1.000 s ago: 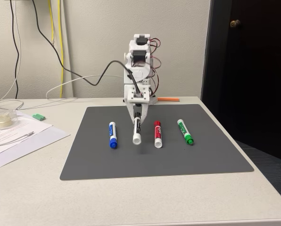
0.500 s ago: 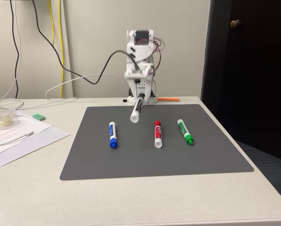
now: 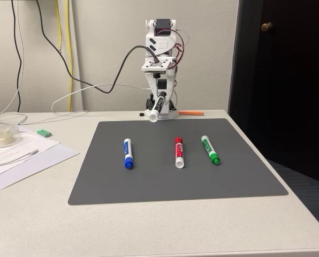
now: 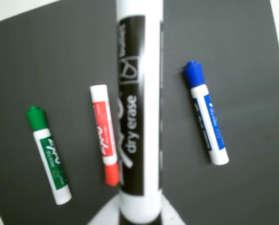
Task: Pick up the black marker.
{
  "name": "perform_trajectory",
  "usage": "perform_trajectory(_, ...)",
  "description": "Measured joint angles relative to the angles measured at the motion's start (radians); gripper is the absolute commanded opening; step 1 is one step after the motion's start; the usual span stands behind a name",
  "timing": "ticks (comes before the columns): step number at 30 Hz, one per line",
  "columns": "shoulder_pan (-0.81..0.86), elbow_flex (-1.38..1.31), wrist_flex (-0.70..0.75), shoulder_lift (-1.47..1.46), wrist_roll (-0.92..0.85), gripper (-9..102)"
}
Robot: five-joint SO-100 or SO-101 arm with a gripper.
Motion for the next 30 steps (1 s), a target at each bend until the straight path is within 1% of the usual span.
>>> perform_trajectory(30, -0.003, 0.000, 0.002, 0.000, 0.011, 0)
